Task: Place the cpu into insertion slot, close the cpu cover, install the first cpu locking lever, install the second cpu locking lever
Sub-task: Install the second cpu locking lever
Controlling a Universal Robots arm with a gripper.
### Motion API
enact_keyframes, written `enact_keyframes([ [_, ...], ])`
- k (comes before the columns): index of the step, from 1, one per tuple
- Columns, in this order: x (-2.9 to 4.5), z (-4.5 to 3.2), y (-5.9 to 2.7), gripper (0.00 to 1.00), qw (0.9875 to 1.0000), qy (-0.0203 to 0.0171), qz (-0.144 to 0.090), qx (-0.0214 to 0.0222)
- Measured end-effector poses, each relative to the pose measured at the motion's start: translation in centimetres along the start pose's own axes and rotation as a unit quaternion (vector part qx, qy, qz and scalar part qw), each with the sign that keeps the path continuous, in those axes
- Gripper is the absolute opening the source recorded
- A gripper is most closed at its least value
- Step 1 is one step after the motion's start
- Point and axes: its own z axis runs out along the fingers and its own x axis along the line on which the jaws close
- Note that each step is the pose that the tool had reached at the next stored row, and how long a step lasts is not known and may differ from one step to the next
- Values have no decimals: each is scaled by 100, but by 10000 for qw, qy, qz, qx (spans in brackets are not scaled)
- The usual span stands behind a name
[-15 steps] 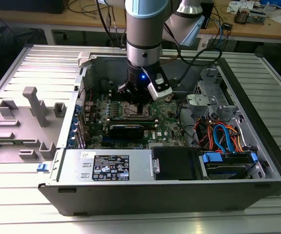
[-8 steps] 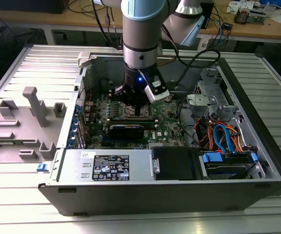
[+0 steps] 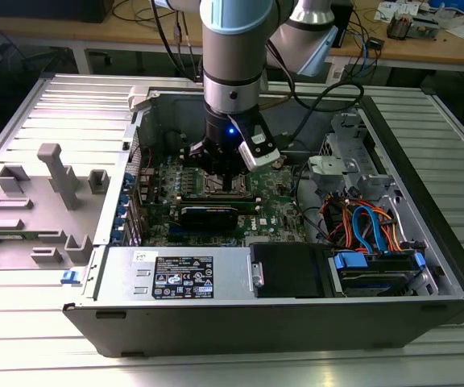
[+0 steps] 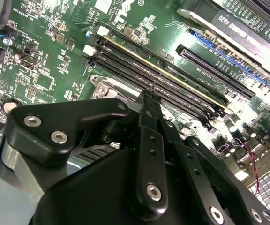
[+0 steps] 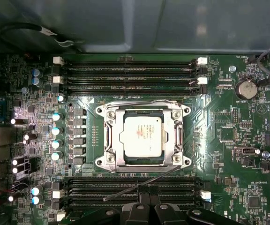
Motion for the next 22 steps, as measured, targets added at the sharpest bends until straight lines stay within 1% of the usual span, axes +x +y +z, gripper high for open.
enact_keyframes([
  [22, 0, 0, -2, 11, 10000, 0, -2, -54],
])
